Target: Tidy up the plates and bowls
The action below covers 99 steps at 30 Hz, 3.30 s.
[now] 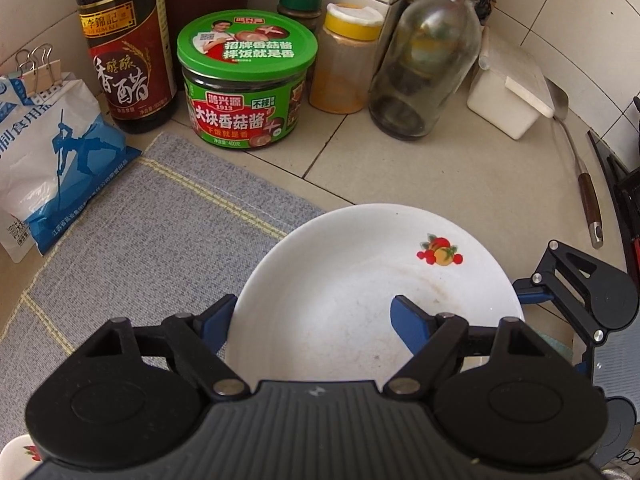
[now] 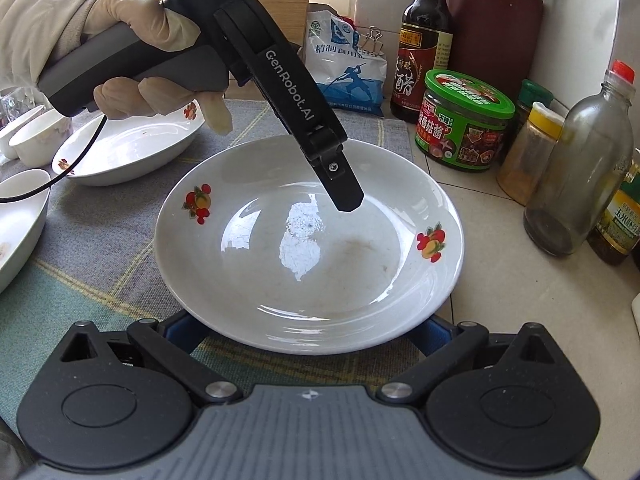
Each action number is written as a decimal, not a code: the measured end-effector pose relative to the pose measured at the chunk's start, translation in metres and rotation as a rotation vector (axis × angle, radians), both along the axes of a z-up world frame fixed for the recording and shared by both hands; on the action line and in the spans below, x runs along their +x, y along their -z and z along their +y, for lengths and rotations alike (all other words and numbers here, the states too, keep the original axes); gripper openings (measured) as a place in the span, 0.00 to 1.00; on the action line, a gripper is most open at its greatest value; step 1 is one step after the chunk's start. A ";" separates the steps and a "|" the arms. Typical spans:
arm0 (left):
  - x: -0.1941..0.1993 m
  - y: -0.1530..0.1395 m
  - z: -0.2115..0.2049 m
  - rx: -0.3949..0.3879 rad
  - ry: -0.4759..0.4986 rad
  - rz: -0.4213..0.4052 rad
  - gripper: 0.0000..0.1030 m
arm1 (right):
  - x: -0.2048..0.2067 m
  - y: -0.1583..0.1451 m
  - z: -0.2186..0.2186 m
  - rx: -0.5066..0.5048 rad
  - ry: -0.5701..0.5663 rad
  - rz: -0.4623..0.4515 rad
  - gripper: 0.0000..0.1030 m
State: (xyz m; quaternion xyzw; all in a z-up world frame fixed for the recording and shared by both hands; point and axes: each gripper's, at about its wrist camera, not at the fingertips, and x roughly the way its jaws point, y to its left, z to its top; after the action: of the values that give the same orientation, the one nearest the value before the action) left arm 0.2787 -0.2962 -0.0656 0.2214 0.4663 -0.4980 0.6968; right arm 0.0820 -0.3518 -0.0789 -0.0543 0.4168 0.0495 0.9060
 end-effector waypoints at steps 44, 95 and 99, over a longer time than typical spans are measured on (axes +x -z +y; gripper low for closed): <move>-0.212 -0.043 0.326 -0.175 -0.581 -0.207 0.90 | -0.066 -0.055 0.160 -0.029 0.043 -0.055 1.00; -0.223 0.019 0.345 -0.093 -0.397 -0.265 1.00 | -0.001 -0.005 0.228 0.058 -0.106 0.232 1.00; -0.224 0.019 0.345 -0.099 -0.396 -0.272 1.00 | 0.003 -0.004 0.229 0.054 -0.140 0.237 1.00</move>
State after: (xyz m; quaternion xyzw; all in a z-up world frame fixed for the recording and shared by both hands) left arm 0.0543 0.0491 -0.0848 0.1560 0.3776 -0.3395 0.8472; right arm 0.0846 -0.1231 -0.0747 -0.0526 0.5147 0.1300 0.8458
